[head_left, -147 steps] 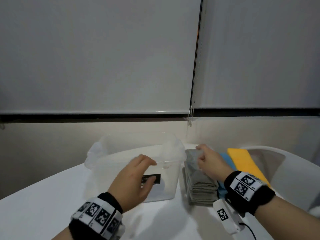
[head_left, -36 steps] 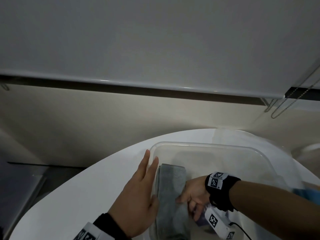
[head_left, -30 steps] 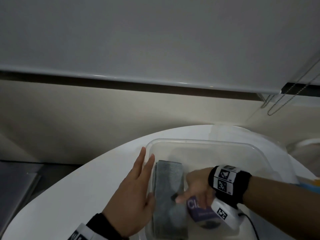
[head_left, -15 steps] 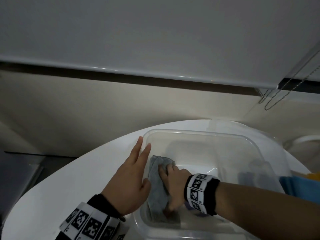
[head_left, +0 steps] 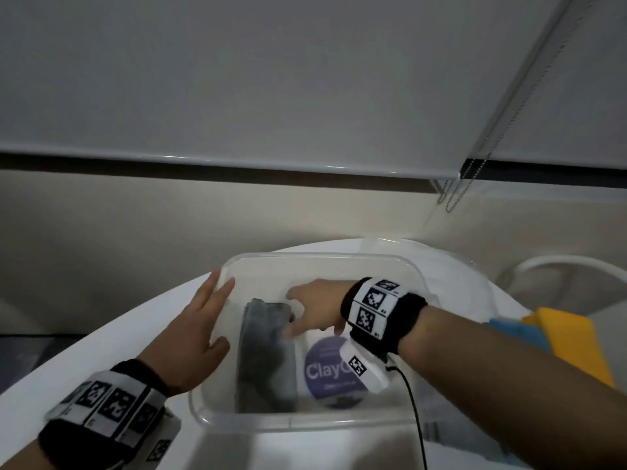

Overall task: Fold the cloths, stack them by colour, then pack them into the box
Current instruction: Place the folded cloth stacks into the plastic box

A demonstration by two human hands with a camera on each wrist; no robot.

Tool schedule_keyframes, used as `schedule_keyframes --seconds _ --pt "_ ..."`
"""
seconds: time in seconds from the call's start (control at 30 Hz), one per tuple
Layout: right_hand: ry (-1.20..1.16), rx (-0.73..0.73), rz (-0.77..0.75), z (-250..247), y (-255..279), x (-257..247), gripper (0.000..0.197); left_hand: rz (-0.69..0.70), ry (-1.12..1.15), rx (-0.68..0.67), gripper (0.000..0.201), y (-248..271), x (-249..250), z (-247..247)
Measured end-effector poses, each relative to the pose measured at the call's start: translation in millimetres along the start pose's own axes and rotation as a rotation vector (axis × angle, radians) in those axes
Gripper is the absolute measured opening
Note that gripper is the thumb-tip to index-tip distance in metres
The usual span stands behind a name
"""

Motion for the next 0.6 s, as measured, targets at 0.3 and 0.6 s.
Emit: schedule_keyframes --seconds 0.3,0.6 --pt "-0.859 0.879 -0.213 -82.6 186.1 172.6 0.004 0.195 0.031 0.167 0.047 24.2 124.8 -64.8" --pt "-0.263 0.486 0.287 29.0 192.9 326.1 0.055 0.321 0.334 -0.375 0.037 23.8 345.8 74.0"
Point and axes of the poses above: each hand's wrist, its own y-axis away from the middle knuckle, its own z-axis out of the palm, x = y × z, the point moved 7 cm from there along -y, towards the middle knuckle, and after that the axes turned 13 degrees about -y, right-handed, at the moved point
